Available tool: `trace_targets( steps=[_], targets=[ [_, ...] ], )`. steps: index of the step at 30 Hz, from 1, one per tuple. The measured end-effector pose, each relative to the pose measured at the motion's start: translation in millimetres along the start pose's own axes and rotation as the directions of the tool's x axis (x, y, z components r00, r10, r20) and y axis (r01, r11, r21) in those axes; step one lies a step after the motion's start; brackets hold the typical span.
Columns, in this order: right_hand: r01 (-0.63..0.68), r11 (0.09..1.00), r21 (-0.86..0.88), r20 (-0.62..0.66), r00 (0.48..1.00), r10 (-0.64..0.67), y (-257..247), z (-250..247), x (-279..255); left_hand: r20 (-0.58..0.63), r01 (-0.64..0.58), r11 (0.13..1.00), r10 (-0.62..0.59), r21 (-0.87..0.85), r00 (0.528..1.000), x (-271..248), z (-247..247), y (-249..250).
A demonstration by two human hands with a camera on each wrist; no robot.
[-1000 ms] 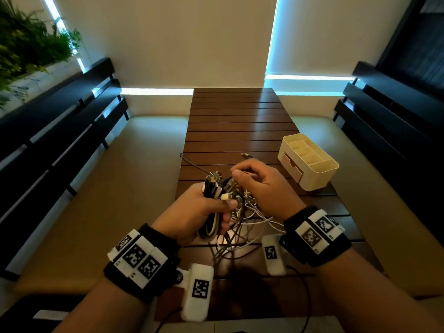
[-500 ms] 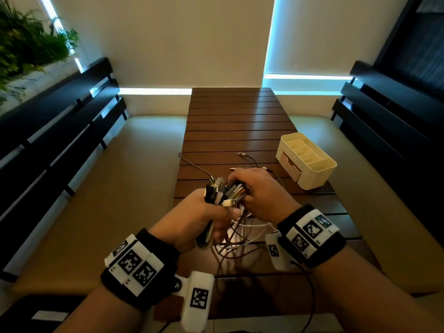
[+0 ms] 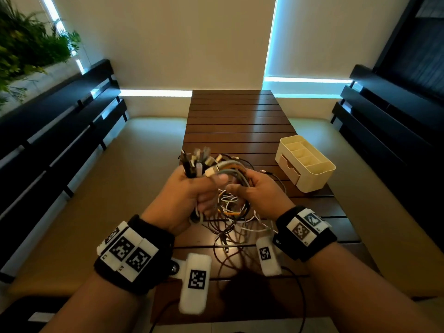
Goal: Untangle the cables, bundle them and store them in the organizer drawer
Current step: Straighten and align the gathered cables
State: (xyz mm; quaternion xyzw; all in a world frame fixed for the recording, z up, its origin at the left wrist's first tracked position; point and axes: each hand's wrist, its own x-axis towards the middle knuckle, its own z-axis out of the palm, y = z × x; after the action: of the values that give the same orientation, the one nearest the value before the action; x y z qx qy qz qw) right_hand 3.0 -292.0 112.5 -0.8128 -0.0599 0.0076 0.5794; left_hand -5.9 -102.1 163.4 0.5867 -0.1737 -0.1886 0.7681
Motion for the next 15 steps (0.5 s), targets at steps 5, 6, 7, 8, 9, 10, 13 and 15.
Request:
trace_targets(
  steps=[5,6,7,8,9,10,13,15],
  targets=[
    [0.005,0.999,-0.049,-0.092,0.996,-0.01,8,0,-4,-0.144,-0.072,0.995,0.081,0.066,0.986,13,5,-9],
    [0.019,1.0,-0.024,-0.097,0.995,-0.021,10,1,-7,-0.183,-0.068,0.997,0.071,0.025,0.981,15,8,-14],
    [0.029,1.0,0.004,-0.096,0.995,-0.028,10,2,-10,-0.215,-0.065,0.997,0.058,-0.027,0.975,15,13,-19],
    [0.034,0.999,0.032,-0.086,0.996,-0.031,10,4,-13,-0.237,-0.065,0.995,0.047,-0.07,0.97,16,16,-23],
    [0.029,0.998,0.048,-0.078,0.997,-0.025,12,6,-15,-0.247,-0.066,0.993,0.041,-0.094,0.968,17,19,-26],
    [0.028,0.998,0.062,-0.078,0.997,-0.023,12,7,-17,-0.25,-0.069,0.993,0.042,-0.098,0.967,18,21,-30],
    [0.027,0.99,0.135,-0.103,0.995,-0.013,9,8,-19,-0.266,-0.058,0.995,0.033,-0.084,0.963,21,23,-34],
    [0.022,0.987,0.162,-0.111,0.994,-0.004,7,7,-19,-0.272,-0.04,0.995,0.012,-0.096,0.962,22,25,-38]
  ],
)
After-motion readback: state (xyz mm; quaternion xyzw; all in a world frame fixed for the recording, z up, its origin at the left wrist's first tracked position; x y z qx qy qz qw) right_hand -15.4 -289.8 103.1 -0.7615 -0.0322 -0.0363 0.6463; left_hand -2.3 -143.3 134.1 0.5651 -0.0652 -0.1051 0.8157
